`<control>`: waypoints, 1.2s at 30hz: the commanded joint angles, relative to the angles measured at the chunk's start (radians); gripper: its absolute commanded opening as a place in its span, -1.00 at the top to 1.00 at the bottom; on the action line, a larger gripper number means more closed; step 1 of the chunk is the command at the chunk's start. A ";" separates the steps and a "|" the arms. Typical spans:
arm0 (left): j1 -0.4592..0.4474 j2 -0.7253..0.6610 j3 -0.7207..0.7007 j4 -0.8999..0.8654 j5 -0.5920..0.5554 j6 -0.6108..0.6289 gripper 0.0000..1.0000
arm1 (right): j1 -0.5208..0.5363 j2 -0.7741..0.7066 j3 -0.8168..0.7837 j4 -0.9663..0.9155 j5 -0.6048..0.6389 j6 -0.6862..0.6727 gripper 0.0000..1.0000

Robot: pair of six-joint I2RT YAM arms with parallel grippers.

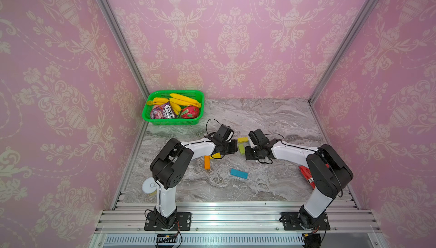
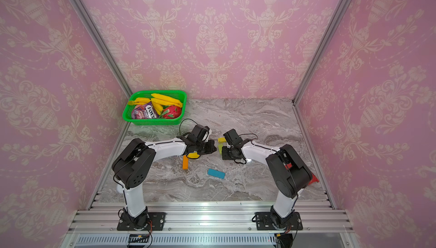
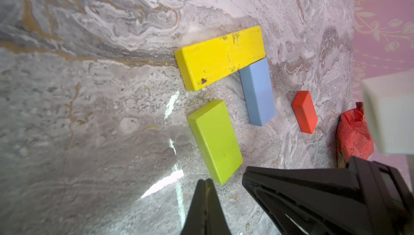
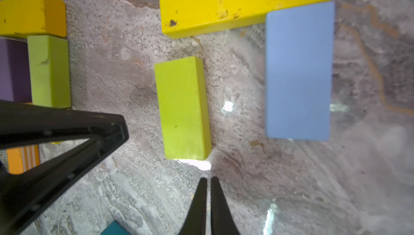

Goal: Assemble the letter p with building blocks
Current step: Assemble the building block at the center of the board.

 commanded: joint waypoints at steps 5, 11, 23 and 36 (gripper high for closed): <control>-0.006 0.049 0.044 -0.059 -0.007 -0.005 1.00 | -0.002 0.028 0.018 0.012 -0.009 0.019 0.80; -0.006 0.080 0.068 -0.069 0.012 -0.004 1.00 | -0.003 0.056 0.040 -0.001 -0.013 0.014 0.81; -0.007 0.117 0.103 -0.083 0.026 -0.006 1.00 | -0.007 0.083 0.059 -0.013 -0.010 0.008 0.81; -0.007 0.143 0.146 -0.116 0.020 0.001 1.00 | -0.022 0.088 0.063 -0.016 -0.019 0.002 0.81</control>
